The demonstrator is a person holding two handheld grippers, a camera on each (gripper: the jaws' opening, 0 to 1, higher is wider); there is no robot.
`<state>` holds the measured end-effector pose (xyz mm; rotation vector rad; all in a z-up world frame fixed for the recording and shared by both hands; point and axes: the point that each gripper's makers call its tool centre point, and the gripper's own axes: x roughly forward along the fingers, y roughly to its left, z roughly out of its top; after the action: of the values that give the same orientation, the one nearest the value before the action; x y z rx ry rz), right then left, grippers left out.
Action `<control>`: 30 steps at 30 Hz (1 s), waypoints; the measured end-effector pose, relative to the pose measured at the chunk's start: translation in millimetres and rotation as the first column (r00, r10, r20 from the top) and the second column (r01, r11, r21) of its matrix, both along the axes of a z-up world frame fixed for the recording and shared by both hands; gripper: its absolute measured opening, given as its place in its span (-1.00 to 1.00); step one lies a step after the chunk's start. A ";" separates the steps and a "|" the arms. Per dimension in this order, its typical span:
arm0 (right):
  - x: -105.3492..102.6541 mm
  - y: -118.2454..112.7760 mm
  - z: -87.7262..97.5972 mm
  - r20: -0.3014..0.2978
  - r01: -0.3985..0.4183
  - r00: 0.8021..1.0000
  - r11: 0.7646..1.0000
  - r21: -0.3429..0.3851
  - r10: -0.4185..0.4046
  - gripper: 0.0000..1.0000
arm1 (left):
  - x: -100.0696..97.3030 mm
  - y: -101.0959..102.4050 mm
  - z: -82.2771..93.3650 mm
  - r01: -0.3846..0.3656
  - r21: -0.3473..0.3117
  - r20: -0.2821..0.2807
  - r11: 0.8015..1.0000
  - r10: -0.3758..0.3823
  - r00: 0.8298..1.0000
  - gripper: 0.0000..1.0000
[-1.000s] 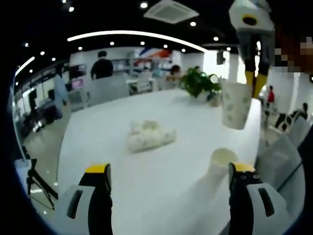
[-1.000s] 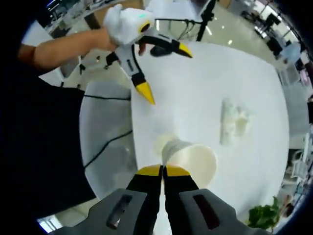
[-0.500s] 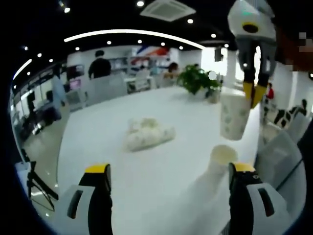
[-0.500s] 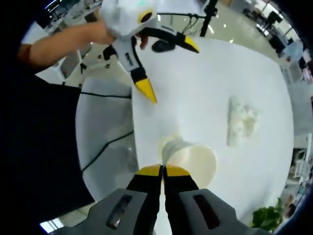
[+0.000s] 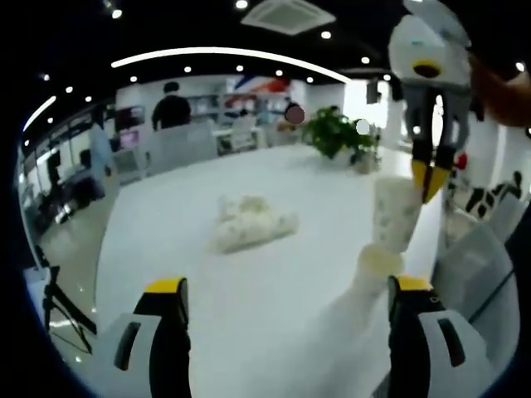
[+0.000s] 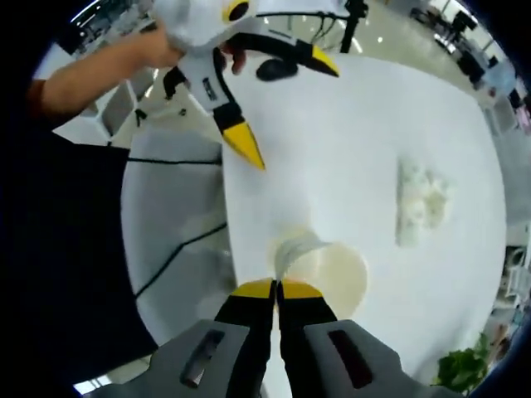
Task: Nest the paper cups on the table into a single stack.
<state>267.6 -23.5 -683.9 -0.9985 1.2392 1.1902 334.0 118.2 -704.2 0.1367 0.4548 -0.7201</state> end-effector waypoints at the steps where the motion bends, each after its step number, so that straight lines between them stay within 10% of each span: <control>1: -0.1 -0.5 -1.6 0.001 0.000 1.000 1.000 -0.003 0.000 -1.00 | -0.3 -0.3 0.4 -0.001 0.000 -0.001 1.000 0.001 1.000 0.96; 30: 1.5 2.6 -55.3 0.010 0.045 0.999 0.999 0.015 -0.045 -1.00 | -4.9 5.8 -7.6 -0.031 -0.004 -0.014 1.000 0.031 0.999 0.96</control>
<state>269.1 -20.9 -739.2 -0.9602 1.2365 1.1568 329.1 124.0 -711.8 0.1208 0.4675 -0.6921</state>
